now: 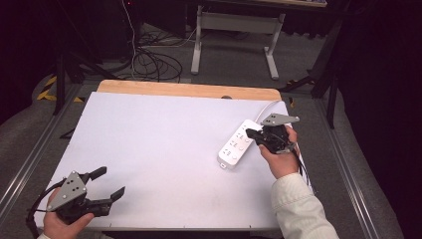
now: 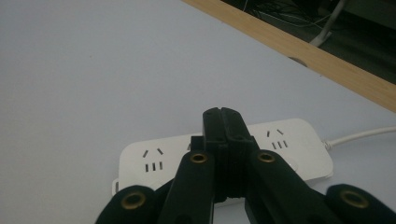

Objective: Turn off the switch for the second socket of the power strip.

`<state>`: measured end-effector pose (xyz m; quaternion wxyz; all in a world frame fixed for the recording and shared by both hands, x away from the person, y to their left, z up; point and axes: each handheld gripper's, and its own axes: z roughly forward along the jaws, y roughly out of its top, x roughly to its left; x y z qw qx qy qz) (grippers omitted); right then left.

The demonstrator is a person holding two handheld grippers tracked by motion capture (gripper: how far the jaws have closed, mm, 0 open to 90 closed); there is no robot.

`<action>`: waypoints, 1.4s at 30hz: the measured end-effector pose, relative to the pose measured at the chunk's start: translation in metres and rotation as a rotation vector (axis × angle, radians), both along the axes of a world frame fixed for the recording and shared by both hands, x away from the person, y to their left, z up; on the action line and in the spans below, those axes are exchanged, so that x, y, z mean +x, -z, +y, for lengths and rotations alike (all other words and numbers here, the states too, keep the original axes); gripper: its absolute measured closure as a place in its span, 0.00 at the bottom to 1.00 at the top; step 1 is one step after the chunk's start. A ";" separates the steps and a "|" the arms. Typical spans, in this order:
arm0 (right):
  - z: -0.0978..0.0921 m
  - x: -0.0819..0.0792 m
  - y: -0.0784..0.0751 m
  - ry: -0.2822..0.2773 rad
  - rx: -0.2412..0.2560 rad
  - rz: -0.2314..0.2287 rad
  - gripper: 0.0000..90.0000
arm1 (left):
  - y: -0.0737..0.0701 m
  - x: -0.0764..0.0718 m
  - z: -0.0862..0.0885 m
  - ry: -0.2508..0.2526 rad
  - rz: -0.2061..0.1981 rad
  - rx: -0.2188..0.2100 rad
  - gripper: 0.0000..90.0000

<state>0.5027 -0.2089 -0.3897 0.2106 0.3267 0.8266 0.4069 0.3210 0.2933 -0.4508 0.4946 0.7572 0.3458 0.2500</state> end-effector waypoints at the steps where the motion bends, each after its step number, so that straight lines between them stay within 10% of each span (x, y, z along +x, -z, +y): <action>1: 0.000 0.000 0.000 0.000 0.000 0.000 1.00 | 0.000 0.000 0.000 0.000 -0.001 0.001 0.19; 8: -0.010 -0.018 -0.011 -0.027 0.026 -0.020 1.00 | 0.000 -0.001 0.000 -0.004 -0.001 -0.008 0.18; 16: -0.019 -0.040 -0.017 -0.049 0.075 -0.037 0.72 | 0.000 -0.001 0.000 -0.003 -0.005 -0.003 0.17; 28: -0.030 -0.077 -0.003 -0.078 0.136 -0.050 0.33 | 0.001 -0.001 0.003 0.039 0.033 -0.082 0.14; 42: -0.038 -0.096 0.031 -0.144 0.258 0.028 0.24 | 0.001 -0.003 0.004 0.063 0.008 -0.039 0.07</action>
